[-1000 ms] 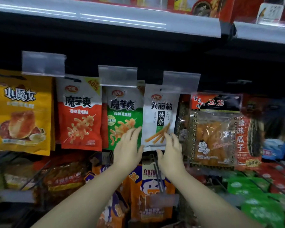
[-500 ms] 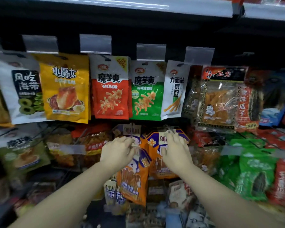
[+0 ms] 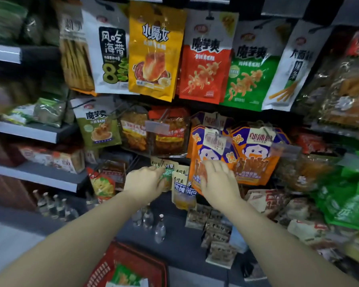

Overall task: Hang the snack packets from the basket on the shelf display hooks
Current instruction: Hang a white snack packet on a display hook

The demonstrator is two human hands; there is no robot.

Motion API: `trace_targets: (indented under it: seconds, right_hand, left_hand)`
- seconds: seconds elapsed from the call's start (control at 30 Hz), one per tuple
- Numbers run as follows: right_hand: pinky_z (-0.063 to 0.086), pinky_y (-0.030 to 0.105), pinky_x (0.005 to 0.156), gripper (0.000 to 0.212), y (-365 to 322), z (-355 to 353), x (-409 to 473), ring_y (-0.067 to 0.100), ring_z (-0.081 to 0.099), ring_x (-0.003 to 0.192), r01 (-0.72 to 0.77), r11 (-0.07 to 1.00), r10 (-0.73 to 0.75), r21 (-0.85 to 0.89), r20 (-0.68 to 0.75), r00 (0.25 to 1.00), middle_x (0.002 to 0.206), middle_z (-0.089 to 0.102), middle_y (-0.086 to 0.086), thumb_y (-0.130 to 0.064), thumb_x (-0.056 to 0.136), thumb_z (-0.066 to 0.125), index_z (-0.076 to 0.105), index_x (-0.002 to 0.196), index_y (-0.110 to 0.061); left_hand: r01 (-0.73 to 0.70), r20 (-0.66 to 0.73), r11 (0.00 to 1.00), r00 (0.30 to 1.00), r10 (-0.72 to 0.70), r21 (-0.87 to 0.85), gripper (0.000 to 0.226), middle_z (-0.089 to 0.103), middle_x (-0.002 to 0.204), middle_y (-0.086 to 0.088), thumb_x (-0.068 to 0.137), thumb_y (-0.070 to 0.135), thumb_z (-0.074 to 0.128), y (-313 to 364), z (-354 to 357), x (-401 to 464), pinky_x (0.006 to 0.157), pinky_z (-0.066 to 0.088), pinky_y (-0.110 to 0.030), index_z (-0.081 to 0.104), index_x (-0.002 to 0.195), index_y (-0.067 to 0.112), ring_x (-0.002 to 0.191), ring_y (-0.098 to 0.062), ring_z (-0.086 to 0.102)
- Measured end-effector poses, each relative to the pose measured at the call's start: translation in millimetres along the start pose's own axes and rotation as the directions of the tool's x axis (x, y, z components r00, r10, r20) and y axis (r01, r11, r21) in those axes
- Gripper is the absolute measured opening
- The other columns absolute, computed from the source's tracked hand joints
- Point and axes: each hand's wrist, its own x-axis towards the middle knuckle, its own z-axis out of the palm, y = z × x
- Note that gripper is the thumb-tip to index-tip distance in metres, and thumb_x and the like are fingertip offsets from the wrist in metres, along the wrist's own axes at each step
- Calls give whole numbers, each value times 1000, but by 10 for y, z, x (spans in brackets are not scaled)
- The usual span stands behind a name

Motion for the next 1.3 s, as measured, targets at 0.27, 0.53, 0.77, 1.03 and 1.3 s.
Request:
trace_targets:
  seconds: [0.27, 0.53, 0.77, 1.03, 1.3]
  right_hand:
    - [36, 39, 101, 37, -935, 854, -341, 28, 39, 127, -205, 979, 204, 1, 104, 973, 132, 51, 6, -26, 96, 45, 44, 130, -13]
    - [39, 41, 100, 47, -1697, 2232, -882, 30, 39, 129, -426, 905, 389, -9, 425, 817, 137, 47, 9, -29, 98, 43, 34, 141, -13]
    - [34, 35, 103, 48, -1757, 4121, -1324, 29, 37, 132, -459, 886, 398, -69, 621, 675, 142, 43, 9, -26, 97, 41, 32, 142, -13]
    - [34, 40, 105, 56, -1475, 6581, -1922, 30, 36, 133, -446, 883, 396, -143, 736, 549, 143, 42, 9, -21, 91, 47, 28, 143, -14]
    - [39, 40, 102, 54, -1226, 8114, -1959, 28, 40, 130, -327, 914, 393, -242, 732, 557, 141, 42, 10, -20, 90, 54, 33, 140, -12]
  left_hand:
    - [-65, 228, 997, 971, 75, -50, 37, 66, 110, 3, 96, 42, 40, -1194, 547, -494, 66, 54, -31, 51, 129, 29, 93, -25, 66]
    - [26, 618, 994, 785, 43, -102, 56, 67, 103, -5, 82, 60, 25, -2339, 1655, -1192, 77, 55, -39, 54, 112, 24, 91, -28, 65]
    - [-236, 694, 970, 708, 132, 57, 40, 56, 132, 4, 95, 39, 38, -2611, 3258, -1718, 89, 48, -32, 45, 135, 32, 115, -24, 59]
    - [-394, 845, 915, 515, 145, 83, 44, 56, 131, 2, 90, 36, 55, -2669, 5867, -2187, 93, 45, -36, 48, 132, 25, 119, -24, 57]
    - [-487, 846, 865, 505, 169, 118, 50, 48, 140, -8, 92, 29, 59, -2669, 7684, -2213, 99, 41, -44, 41, 137, 15, 130, -29, 43]
